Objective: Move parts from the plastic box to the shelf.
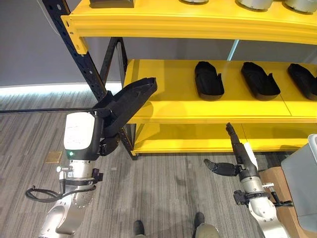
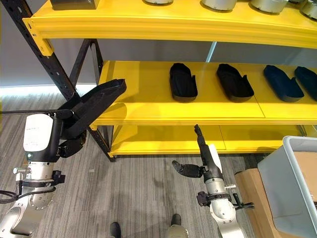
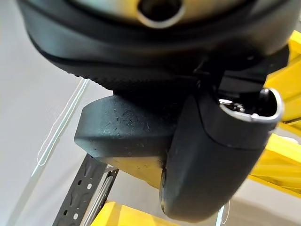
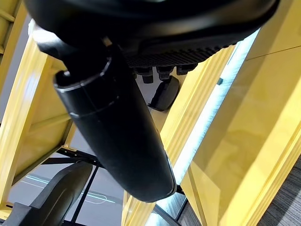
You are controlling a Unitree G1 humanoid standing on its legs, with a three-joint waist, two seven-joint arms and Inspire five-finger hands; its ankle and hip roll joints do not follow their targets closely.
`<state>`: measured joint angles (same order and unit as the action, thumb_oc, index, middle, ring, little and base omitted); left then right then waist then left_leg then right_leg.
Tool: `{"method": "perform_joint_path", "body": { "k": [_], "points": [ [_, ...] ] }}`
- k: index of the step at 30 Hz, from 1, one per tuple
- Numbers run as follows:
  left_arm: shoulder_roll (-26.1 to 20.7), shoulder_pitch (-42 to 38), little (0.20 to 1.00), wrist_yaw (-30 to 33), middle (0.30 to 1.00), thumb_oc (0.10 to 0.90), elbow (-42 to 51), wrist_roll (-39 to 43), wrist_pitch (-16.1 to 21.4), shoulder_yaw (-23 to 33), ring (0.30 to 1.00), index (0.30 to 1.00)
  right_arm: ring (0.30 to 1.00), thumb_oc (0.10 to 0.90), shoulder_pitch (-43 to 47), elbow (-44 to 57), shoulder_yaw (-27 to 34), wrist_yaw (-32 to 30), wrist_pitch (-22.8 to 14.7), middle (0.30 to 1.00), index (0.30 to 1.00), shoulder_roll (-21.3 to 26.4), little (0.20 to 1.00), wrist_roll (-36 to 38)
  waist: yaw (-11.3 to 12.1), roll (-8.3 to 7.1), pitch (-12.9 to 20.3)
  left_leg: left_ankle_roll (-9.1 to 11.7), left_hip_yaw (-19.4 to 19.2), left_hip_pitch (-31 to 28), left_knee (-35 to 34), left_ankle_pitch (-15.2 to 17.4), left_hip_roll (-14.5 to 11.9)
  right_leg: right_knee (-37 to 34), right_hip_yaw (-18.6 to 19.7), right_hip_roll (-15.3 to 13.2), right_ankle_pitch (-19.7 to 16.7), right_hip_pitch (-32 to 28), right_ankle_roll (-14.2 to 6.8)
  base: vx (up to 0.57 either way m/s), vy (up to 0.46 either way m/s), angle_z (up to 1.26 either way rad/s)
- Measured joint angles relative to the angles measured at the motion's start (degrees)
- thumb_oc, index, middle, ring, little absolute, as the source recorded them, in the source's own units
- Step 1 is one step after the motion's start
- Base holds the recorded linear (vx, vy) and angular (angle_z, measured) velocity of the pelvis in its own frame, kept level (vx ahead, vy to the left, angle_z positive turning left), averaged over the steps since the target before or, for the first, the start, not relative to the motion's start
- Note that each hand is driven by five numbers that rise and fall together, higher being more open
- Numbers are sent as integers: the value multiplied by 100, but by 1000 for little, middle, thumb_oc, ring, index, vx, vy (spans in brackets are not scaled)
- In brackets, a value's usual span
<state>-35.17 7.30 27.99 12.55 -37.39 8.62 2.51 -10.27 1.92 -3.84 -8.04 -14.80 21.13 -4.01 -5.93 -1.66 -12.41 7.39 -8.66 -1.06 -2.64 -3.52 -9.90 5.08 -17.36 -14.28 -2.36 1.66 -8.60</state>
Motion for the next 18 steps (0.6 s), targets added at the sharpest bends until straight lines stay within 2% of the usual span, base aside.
{"method": "perform_joint_path", "body": {
  "k": [5, 7, 8, 9, 10, 11, 12, 13, 14, 15, 16, 17, 18],
  "points": [
    [0, -62, 300, 12, 300, 400, -1, -3, -5, -5, 300, 300, 1000, 900, 112, -6, -81, -22, 0, 1000, 1000, 5, 1000, -32, -31, 79, 17, 5, 78, 169, -68, -117, -24, 264, -11, -4, 104, 277, 42, 0, -102, 6],
    [-2, -176, 300, 12, 300, 400, -14, -1, -11, -30, 300, 300, 1000, 900, 171, -8, -210, -37, -1, 1000, 1000, 41, 1000, -35, -28, 93, 15, 31, 126, 255, -45, -157, -79, 548, -2, 19, 264, 457, 82, 74, -267, 6],
    [-2, -169, 300, 39, 300, 400, -16, 1, -23, 2, 300, 300, 1000, 900, 181, -8, -363, -34, -27, 1000, 1000, 77, 1000, -39, 7, 90, 16, 73, 116, 280, 73, -138, -209, 921, -6, 117, 526, 617, 192, 94, -387, -18],
    [-57, -154, 300, 42, 300, 400, -28, 4, -40, 53, 300, 300, 1000, 900, 191, -51, -445, -16, -47, 1000, 1000, 38, 1000, -40, 140, 30, 4, 208, 69, 375, 441, -63, -353, 1231, 51, 247, 764, 794, 500, -6, -378, -35],
    [-96, -181, 300, 50, 300, 400, -45, 6, -72, 68, 300, 300, 1000, 900, 176, -68, -456, -11, -46, 1000, 1000, -45, 1000, -32, 251, -95, -24, 206, 56, 640, 1046, -76, -413, 1187, 79, 349, 851, 805, 539, -105, -286, -49],
    [-121, -176, 300, 56, 300, 400, -50, 12, -100, 67, 300, 300, 1000, 900, 162, -63, -474, -10, -56, 1000, 1000, -36, 1000, -28, 414, -140, -28, 195, 211, 911, 1597, -91, -475, 1157, 136, 459, 882, 822, 672, -127, -166, -50],
    [-140, -203, 300, 61, 300, 400, -53, 9, -112, 66, 300, 300, 1000, 900, 179, -61, -458, -10, -91, 1000, 1000, 22, 1000, -27, 519, -185, -71, 107, 590, 1384, 2461, -219, -558, 1142, 258, 589, 827, 858, 777, -10, -164, -45],
    [-152, -267, 300, 74, 300, 400, -71, 14, -121, 8, 300, 300, 1000, 900, 201, -50, -447, -23, -96, 1000, 1000, 119, 1000, -23, 595, -256, -116, 164, 1079, 1796, 3009, -504, -517, 1112, 246, 560, 720, 830, 851, 63, -91, -17],
    [-127, -314, 300, 74, 300, 400, -83, 9, -121, -49, 300, 300, 1000, 900, 222, -48, -437, -25, -97, 1000, 1000, 207, 1000, -23, 613, -263, -164, 135, 1320, 2003, 3371, -487, -475, 1089, 132, 571, 703, 779, 854, 214, -36, 29],
    [-153, -293, 300, 71, 300, 400, -68, 1, -66, -73, 300, 300, 1000, 900, 183, -2, -402, -45, -103, 1000, 1000, 288, 1000, -25, 442, -243, -176, -52, 938, 2041, 2959, -352, -730, 1155, -45, 675, 859, 774, 1069, 208, 87, 50],
    [-164, -332, 300, 90, 300, 400, -97, 0, -9, -76, 300, 300, 1000, 900, 176, -2, -380, -122, -148, 1000, 1000, 284, 1000, -25, 382, -183, -189, -14, 792, 2003, 2325, -261, -847, 1156, -9, 783, 944, 789, 1017, 337, 225, 24],
    [-177, -461, 300, 94, 300, 400, -138, -1, 10, -75, 300, 300, 1000, 900, 265, -14, -351, -194, -147, 1000, 1000, 256, 1000, -26, 404, -140, -345, -43, 696, 1672, 1119, -225, -927, 1213, 42, 918, 943, 870, 1046, 262, 226, -11],
    [-177, -475, 300, 97, 300, 400, -176, -3, 14, -76, 300, 300, 1000, 900, 275, -22, -360, -205, -148, 1000, 1000, 219, 1000, -26, 401, -126, -372, -34, 704, 1652, 849, -227, -944, 1225, 128, 958, 935, 924, 1006, 268, 229, -50]
  ]
}}
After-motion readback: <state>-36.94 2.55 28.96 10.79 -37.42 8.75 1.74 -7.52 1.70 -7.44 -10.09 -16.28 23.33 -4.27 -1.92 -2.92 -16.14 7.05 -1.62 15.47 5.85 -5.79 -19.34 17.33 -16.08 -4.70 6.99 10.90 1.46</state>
